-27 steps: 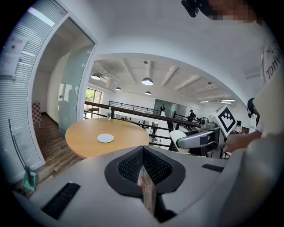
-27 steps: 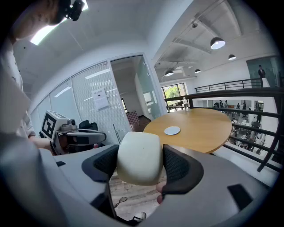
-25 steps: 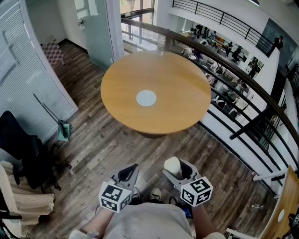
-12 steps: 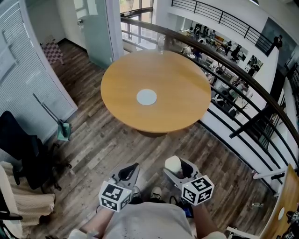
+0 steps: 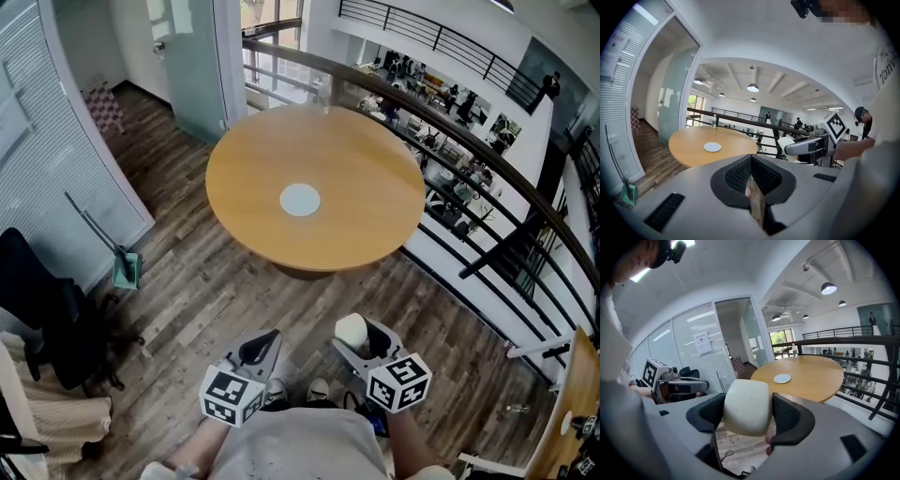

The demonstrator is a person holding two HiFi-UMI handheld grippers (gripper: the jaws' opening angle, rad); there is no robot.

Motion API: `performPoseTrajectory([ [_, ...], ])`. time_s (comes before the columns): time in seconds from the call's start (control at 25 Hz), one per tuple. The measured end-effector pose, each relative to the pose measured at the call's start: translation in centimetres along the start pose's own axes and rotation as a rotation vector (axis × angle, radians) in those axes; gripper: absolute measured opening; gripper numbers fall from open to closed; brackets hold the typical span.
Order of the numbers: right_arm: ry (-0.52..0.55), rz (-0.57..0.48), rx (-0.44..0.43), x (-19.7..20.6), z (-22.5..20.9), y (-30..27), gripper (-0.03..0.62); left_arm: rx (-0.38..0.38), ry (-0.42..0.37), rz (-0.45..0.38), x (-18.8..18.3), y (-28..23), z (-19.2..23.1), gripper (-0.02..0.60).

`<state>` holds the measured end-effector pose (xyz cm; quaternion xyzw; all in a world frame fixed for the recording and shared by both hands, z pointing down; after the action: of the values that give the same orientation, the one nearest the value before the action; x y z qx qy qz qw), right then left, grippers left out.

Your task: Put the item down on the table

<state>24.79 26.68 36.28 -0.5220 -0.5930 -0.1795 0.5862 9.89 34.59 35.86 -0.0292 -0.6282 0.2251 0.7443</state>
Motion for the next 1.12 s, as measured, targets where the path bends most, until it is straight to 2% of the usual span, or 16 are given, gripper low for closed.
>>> performPoseTrajectory([
  [0.28, 0.031, -0.012, 0.043, -0.1, 2.7, -2.1, 0.333, 0.007, -0.014, -0.007, 0.5, 1.6, 3.6, 0.021],
  [0.56, 0.017, -0.004, 0.061, -0.1, 3.1, -2.8, 0.333, 0.023, -0.007, -0.007, 0.3, 1.7, 4.8, 0.021],
  [0.76, 0.029, 0.005, 0.061, -0.2, 2.1, -5.0, 0.333, 0.017, -0.003, -0.006, 0.2, 0.4, 6.4, 0.021],
  [1.12, 0.063, 0.016, 0.032, -3.1, -1.6, -10.1, 0.333, -0.012, -0.004, 0.013, -1.5, -4.0, 10.2, 0.021],
])
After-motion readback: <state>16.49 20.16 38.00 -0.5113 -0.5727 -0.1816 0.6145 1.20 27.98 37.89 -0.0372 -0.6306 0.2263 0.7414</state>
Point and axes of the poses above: the fingertips, and each gripper's own axes: y backward along the fingers, z to its left, x out of its underside, the point moved 3 cm from there along y, backward along the fingers
